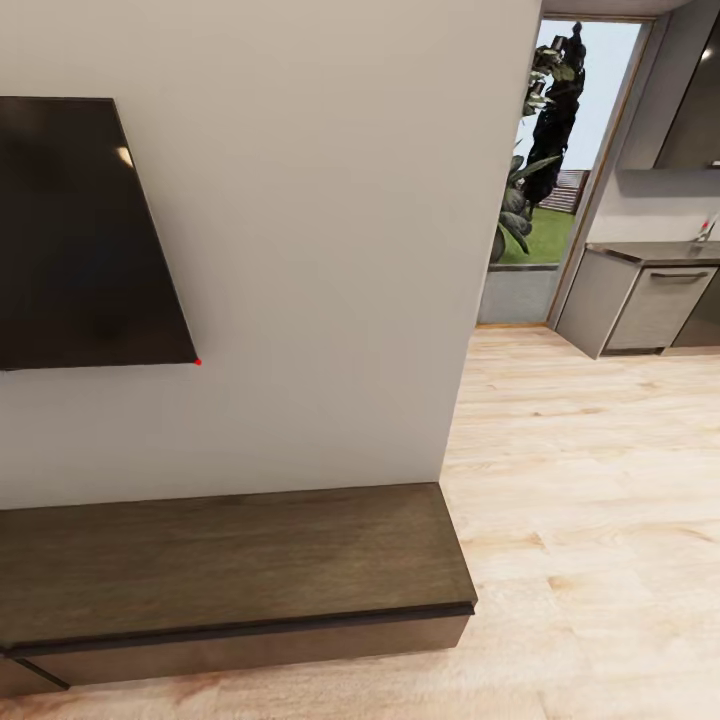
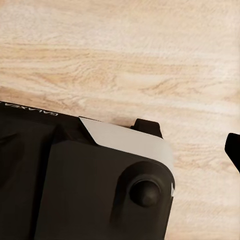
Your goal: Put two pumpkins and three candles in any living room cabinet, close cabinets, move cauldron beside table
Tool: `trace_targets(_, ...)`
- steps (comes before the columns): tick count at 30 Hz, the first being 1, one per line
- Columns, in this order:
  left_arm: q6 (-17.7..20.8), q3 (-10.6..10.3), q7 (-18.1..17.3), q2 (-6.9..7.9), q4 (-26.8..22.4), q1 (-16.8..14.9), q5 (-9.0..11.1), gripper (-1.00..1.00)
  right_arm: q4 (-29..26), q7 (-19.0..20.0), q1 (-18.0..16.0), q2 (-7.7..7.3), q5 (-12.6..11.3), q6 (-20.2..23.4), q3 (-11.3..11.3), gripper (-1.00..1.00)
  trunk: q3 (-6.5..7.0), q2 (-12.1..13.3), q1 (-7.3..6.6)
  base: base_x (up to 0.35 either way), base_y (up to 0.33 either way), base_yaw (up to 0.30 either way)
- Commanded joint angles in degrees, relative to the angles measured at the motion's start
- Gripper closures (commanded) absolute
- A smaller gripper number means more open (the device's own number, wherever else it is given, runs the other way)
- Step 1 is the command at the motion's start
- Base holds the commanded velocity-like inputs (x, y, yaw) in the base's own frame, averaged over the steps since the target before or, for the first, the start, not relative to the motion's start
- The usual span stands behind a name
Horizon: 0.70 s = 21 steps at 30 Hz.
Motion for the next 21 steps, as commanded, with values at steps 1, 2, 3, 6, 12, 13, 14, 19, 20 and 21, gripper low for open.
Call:
trace_targets(1, 0.0, 0.0, 0.0, 0.0, 0.0, 0.0, 0.0, -1.0, 0.0, 0.0, 0.0, 0.0, 0.0, 0.0, 0.0, -1.0, 0.0, 0.0, 0.0, 0.0, 0.0, 0.0)
trace_targets(2, 0.0, 0.0, 0.0, 0.0, 0.0, 0.0, 0.0, -1.0, 0.0, 0.0, 0.0, 0.0, 0.0, 0.0, 0.0, -1.0, 0.0, 0.0, 0.0, 0.0, 0.0, 0.0)
trace_targets(3, 0.0, 0.0, 0.0, 0.0, 0.0, 0.0, 0.0, -1.0, 0.0, 0.0, 0.0, 0.0, 0.0, 0.0, 0.0, -1.0, 0.0, 0.0, 0.0, 0.0, 0.0, 0.0)
trace_targets(6, 0.0, 0.0, 0.0, 0.0, 0.0, 0.0, 0.0, -1.0, 0.0, 0.0, 0.0, 0.0, 0.0, 0.0, 0.0, -1.0, 0.0, 0.0, 0.0, 0.0, 0.0, 0.0)
trace_targets(12, 0.0, 0.0, 0.0, 0.0, 0.0, 0.0, 0.0, -1.0, 0.0, 0.0, 0.0, 0.0, 0.0, 0.0, 0.0, -1.0, 0.0, 0.0, 0.0, 0.0, 0.0, 0.0)
trace_targets(13, 0.0, 0.0, 0.0, 0.0, 0.0, 0.0, 0.0, -1.0, 0.0, 0.0, 0.0, 0.0, 0.0, 0.0, 0.0, -1.0, 0.0, 0.0, 0.0, 0.0, 0.0, 0.0)
trace_targets(14, 0.0, 0.0, 0.0, 0.0, 0.0, 0.0, 0.0, -1.0, 0.0, 0.0, 0.0, 0.0, 0.0, 0.0, 0.0, -1.0, 0.0, 0.0, 0.0, 0.0, 0.0, 0.0)
trace_targets(19, 0.0, 0.0, 0.0, 0.0, 0.0, 0.0, 0.0, -1.0, 0.0, 0.0, 0.0, 0.0, 0.0, 0.0, 0.0, -1.0, 0.0, 0.0, 0.0, 0.0, 0.0, 0.0)
trace_targets(20, 0.0, 0.0, 0.0, 0.0, 0.0, 0.0, 0.0, -1.0, 0.0, 0.0, 0.0, 0.0, 0.0, 0.0, 0.0, -1.0, 0.0, 0.0, 0.0, 0.0, 0.0, 0.0)
trace_targets(21, 0.0, 0.0, 0.0, 0.0, 0.0, 0.0, 0.0, -1.0, 0.0, 0.0, 0.0, 0.0, 0.0, 0.0, 0.0, -1.0, 0.0, 0.0, 0.0, 0.0, 0.0, 0.0)
